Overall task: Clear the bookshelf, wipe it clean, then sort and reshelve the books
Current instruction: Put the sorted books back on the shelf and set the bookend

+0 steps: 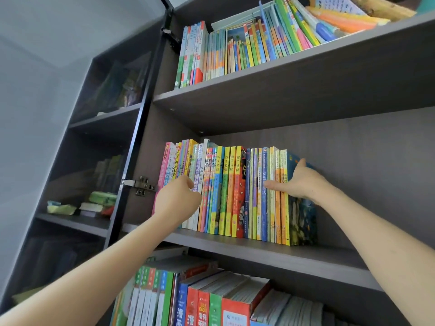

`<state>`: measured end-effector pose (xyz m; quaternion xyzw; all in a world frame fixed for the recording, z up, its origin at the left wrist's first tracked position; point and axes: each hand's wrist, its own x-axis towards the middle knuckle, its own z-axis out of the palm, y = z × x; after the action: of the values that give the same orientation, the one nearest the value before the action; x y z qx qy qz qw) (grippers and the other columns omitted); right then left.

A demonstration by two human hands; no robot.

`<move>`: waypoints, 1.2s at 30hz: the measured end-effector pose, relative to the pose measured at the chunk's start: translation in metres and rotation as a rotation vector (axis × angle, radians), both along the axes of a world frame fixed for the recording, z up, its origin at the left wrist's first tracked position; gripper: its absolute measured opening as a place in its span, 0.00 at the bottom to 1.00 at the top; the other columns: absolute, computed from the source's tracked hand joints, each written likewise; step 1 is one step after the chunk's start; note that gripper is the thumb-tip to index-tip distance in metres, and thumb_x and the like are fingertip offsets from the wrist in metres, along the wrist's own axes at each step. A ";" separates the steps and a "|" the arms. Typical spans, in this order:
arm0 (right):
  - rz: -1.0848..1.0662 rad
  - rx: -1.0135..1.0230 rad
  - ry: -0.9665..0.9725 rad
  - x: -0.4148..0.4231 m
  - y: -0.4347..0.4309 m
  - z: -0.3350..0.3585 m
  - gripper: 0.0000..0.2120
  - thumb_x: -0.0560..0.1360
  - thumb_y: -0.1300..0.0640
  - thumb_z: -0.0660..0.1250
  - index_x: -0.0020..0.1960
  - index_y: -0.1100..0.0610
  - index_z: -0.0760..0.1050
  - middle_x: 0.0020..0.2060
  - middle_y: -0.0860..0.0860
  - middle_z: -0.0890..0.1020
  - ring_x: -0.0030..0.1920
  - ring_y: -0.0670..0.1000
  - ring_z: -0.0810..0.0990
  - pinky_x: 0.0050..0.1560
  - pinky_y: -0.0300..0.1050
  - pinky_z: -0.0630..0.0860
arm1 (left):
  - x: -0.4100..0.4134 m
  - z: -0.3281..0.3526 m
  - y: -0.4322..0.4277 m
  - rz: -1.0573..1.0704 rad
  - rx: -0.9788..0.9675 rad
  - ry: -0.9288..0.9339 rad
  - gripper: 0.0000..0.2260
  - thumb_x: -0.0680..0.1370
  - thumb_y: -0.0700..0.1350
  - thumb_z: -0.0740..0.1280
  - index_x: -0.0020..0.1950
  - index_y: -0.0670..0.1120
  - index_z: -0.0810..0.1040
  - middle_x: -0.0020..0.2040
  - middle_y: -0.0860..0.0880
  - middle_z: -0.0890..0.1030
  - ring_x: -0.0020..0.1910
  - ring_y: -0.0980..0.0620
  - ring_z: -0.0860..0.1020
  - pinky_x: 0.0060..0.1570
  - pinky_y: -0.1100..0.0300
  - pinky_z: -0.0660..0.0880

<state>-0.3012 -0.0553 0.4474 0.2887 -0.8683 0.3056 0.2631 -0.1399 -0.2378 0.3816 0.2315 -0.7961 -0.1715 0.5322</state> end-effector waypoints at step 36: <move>1.459 0.257 0.034 0.514 -0.176 -0.461 0.14 0.77 0.52 0.61 0.36 0.54 0.78 0.26 0.48 0.77 0.28 0.48 0.76 0.30 0.46 0.74 | 0.602 -0.357 -0.012 0.846 0.447 -0.165 0.04 0.75 0.40 0.67 0.44 0.47 0.82 0.39 0.52 0.82 0.37 0.55 0.78 0.40 0.62 0.71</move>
<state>0.2132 -0.2316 -0.0132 0.8257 -0.4804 0.2942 -0.0292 0.4621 -0.2497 0.0251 0.6564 -0.6152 -0.0880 0.4276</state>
